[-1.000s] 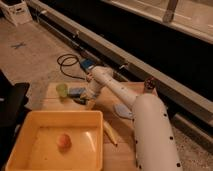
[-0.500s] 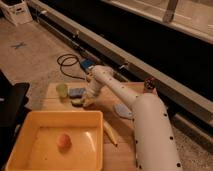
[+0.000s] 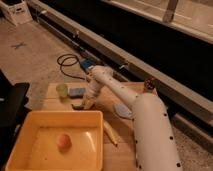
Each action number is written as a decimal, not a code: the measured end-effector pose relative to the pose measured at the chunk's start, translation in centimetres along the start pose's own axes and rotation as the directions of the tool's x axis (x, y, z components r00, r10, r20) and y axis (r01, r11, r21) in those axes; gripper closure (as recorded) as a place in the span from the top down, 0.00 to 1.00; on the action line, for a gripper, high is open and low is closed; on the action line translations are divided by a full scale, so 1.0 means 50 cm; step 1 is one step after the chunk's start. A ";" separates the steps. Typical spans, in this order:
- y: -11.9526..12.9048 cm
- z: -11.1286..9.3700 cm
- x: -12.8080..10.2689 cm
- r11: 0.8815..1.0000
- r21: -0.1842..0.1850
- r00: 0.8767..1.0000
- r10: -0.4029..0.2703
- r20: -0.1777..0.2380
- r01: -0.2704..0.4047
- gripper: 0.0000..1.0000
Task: Place pepper in plastic cup
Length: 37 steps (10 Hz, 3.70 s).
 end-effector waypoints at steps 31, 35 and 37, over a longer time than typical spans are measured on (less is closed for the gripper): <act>-0.060 -0.243 -0.192 0.963 0.192 0.975 -0.161 -0.153 0.189 0.19; -0.130 -0.243 -0.230 0.943 0.233 0.970 -0.217 -0.108 0.237 0.19; -0.164 -0.215 -0.269 0.932 0.231 0.960 -0.265 -0.089 0.279 0.19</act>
